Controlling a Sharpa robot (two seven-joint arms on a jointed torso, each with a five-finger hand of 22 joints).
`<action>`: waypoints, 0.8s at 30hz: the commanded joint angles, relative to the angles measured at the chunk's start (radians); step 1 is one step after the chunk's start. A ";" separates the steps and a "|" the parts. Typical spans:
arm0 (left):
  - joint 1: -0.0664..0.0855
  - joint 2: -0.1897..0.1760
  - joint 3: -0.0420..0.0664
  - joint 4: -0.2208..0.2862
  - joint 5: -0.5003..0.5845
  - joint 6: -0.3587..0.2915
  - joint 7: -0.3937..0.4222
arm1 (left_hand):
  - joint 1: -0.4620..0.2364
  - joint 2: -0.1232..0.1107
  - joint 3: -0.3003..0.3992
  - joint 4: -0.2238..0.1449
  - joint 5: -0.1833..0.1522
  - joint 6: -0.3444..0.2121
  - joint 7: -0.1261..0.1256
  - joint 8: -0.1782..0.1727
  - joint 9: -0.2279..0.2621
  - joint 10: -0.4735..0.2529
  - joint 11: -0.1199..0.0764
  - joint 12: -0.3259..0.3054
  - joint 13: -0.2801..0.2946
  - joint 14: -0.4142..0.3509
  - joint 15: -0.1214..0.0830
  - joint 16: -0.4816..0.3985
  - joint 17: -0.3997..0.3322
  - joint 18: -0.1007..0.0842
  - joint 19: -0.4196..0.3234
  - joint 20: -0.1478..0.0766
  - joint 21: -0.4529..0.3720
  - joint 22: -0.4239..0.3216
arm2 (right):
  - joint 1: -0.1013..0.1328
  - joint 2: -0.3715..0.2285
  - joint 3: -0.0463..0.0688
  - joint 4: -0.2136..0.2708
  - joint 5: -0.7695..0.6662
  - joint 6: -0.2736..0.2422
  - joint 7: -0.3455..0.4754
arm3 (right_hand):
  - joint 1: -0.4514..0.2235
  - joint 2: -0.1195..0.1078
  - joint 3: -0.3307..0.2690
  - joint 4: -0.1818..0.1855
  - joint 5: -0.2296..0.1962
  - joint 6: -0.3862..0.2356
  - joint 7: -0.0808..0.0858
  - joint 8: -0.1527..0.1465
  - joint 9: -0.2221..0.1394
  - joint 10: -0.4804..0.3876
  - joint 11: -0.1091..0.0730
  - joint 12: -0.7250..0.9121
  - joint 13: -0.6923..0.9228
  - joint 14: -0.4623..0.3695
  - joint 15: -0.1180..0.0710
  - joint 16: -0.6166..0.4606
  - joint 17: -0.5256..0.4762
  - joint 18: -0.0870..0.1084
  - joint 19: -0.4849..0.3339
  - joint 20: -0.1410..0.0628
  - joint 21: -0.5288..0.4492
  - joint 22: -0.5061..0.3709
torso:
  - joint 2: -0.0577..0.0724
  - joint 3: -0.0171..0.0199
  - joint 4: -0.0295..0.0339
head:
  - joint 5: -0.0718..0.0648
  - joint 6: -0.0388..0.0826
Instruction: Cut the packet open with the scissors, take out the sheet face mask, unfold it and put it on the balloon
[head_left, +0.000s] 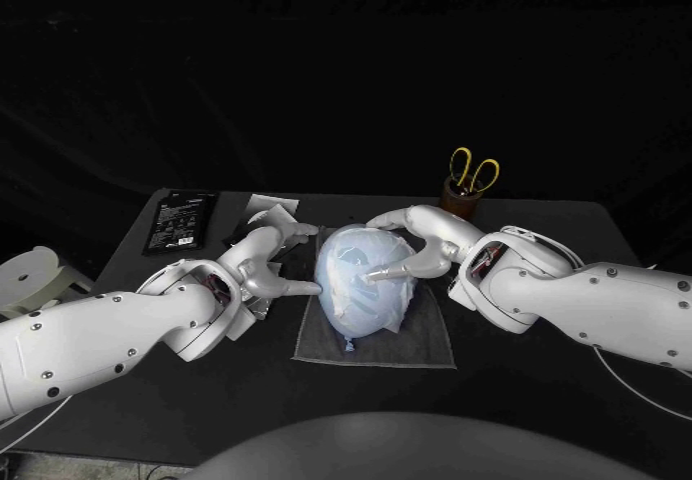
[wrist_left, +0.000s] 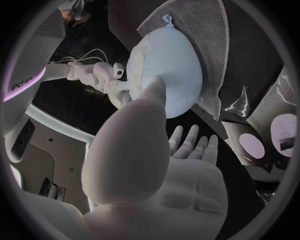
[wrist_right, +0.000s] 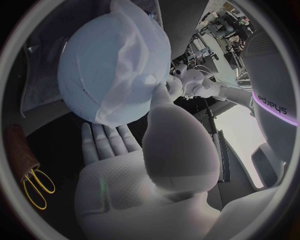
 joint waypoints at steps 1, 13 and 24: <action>0.007 -0.005 0.005 -0.001 0.130 0.052 0.065 | -0.009 0.000 0.000 -0.001 -0.002 -0.012 0.160 0.012 0.005 -0.003 0.001 0.012 0.001 -0.002 0.004 0.008 0.002 -0.011 0.000 0.000 0.005 0.000 | -0.005 0.000 -0.004 0.001 0.024 -0.032 0.039 | 0.004 0.012 0.006 0.000 -0.005 0.006 0.105 0.002 0.000 0.012 0.001 0.006 0.001 0.007 0.000 0.001 -0.001 0.011 0.010 0.000 0.005 0.003 | -0.001 0.0003 -0.0012 | 0.000 0.000; 0.027 -0.011 0.010 -0.057 0.373 0.110 0.144 | -0.001 0.003 0.017 -0.001 -0.001 -0.020 0.161 0.056 0.026 0.001 0.007 0.040 0.005 0.003 0.013 0.022 0.007 -0.012 -0.002 0.001 0.005 0.000 | -0.005 -0.006 -0.004 0.008 0.224 -0.136 0.162 | 0.005 0.018 0.012 0.000 -0.012 -0.007 0.106 -0.004 -0.008 -0.006 0.003 0.003 -0.001 -0.028 0.002 -0.008 -0.010 0.009 0.004 0.000 0.006 -0.001 | -0.001 0.0000 0.0002 | 0.006 0.000; 0.028 -0.004 0.010 -0.083 0.561 0.127 0.280 | 0.023 0.068 0.126 -0.005 -0.007 0.146 0.157 0.252 0.103 0.210 -0.012 0.135 -0.001 0.269 -0.018 0.250 0.114 -0.011 0.153 0.000 0.060 0.029 | 0.012 -0.024 -0.003 0.010 0.520 -0.091 0.280 | -0.018 0.034 -0.017 -0.001 -0.070 -0.009 0.103 -0.010 -0.017 -0.009 0.003 0.003 -0.001 -0.029 0.005 -0.009 -0.017 0.004 -0.023 0.000 -0.001 -0.012 | -0.003 -0.0005 -0.0004 | 0.009 0.001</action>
